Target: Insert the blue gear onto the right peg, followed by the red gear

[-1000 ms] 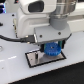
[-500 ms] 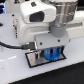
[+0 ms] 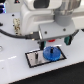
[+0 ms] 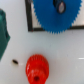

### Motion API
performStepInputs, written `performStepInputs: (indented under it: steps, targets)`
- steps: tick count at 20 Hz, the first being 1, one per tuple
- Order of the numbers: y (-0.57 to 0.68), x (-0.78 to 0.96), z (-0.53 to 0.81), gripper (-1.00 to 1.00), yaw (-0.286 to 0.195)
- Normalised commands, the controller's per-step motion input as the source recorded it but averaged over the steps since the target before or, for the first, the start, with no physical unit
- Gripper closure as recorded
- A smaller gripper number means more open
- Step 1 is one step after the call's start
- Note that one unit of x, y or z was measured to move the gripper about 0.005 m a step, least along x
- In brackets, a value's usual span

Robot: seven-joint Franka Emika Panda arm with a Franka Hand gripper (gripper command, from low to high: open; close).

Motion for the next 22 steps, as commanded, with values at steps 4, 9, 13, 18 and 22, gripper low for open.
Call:
performStepInputs:
  steps: [4, 9, 13, 18, 22]
  targets:
    - [0.32, -0.48, 0.04, -1.00, 0.000]
    - [0.24, -0.52, -0.08, -1.00, 0.000]
    - [0.12, -0.48, -0.26, -1.00, 0.000]
    - [-0.02, -0.41, -0.38, -1.00, 0.000]
    - [0.00, -0.37, -0.40, -1.00, 0.000]
